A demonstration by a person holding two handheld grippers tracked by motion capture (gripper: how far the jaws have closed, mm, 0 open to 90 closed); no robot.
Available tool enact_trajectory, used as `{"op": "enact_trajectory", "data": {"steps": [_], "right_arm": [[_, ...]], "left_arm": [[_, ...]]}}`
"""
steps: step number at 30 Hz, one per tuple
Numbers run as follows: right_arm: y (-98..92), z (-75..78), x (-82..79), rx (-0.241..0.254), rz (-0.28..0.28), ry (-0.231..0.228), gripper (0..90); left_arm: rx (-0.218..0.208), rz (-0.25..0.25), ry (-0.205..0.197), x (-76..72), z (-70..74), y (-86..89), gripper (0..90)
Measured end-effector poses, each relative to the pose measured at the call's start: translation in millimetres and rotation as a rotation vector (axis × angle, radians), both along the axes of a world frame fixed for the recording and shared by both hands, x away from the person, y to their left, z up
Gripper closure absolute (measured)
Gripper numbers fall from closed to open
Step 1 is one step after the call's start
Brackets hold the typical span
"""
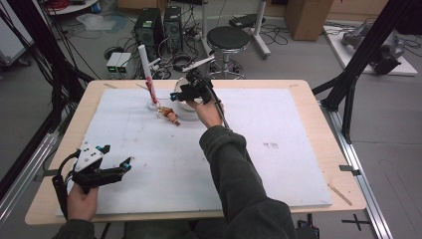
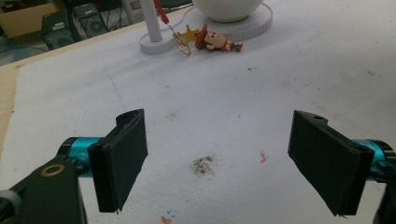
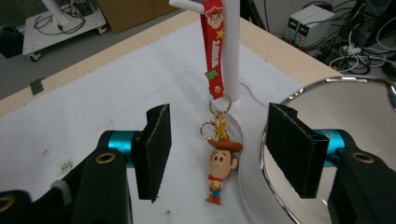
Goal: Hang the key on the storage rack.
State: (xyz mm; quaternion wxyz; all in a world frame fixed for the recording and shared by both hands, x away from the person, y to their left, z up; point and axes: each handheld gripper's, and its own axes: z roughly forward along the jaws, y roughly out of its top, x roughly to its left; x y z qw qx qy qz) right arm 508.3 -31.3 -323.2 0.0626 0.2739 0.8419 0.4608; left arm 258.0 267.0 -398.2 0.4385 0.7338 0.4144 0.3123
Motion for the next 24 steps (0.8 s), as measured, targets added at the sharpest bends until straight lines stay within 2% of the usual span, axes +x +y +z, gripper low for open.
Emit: {"op": "enact_trajectory", "data": {"steps": [2,4,8,13,16,24], "right_arm": [[-6.1,-2.5,0.2,-0.004,-0.002,0.041,34.5],[-10.7,-2.7,-0.3,0.001,0.008,0.058,32.8],[-20.1,0.0,-6.9,0.029,-0.001,0.016,32.0],[-32.5,-1.9,-10.5,0.032,-0.003,0.017,30.1],[-39.0,-1.6,-10.1,0.030,-0.003,0.048,27.3],[-48.7,6.4,-15.8,0.051,0.002,0.036,24.0]], "left_arm": [[-0.003,-0.001,0.001,-0.1,-0.3,0.0,20.1],[-0.003,-0.002,0.001,-0.4,-0.3,0.1,20.1],[-0.001,0.001,-0.001,-0.5,-0.1,0.8,20.1],[0.000,0.002,0.000,-0.6,-0.2,0.0,20.1],[0.009,-0.003,0.001,-0.5,-0.1,0.0,20.1],[0.003,-0.001,0.002,-0.3,-0.6,-0.2,20.1]]}}
